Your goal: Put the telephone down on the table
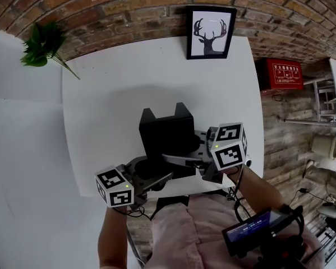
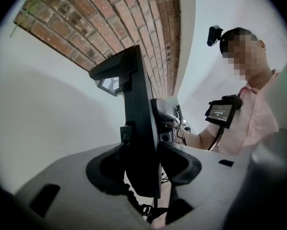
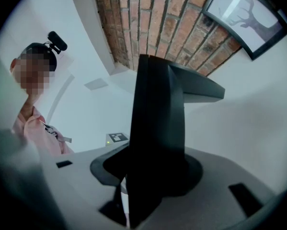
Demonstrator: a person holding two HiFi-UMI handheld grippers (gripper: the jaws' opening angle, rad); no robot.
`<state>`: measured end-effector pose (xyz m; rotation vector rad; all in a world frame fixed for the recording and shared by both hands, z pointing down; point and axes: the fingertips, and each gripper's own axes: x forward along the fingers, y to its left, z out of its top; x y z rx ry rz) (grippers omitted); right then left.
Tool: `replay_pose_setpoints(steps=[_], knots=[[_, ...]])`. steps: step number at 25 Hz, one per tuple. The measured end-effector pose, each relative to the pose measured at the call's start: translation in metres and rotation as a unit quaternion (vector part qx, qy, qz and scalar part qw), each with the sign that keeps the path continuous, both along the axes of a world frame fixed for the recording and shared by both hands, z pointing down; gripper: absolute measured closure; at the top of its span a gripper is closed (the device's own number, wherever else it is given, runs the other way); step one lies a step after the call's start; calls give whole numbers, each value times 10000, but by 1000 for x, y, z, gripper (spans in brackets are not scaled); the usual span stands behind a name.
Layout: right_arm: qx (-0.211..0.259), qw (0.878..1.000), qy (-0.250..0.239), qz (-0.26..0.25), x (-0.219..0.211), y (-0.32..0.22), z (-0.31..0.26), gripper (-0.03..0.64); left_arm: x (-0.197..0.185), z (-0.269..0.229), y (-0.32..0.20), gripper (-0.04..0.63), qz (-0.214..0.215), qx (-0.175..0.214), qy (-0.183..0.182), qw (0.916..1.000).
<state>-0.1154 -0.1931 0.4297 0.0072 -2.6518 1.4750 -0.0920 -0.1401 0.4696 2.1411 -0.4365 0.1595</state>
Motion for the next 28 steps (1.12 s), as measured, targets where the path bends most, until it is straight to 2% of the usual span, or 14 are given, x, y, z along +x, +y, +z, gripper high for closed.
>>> replay_pose_setpoints(steps=[11,28], knots=[[-307,9995,76,1,-4,-7,24,434,-3,21,-4,388,-40,-352,80,9993],[-649,9979,87,18,-11,-18,45,434,-9,39,-12,388,108,-889,-8,9960]])
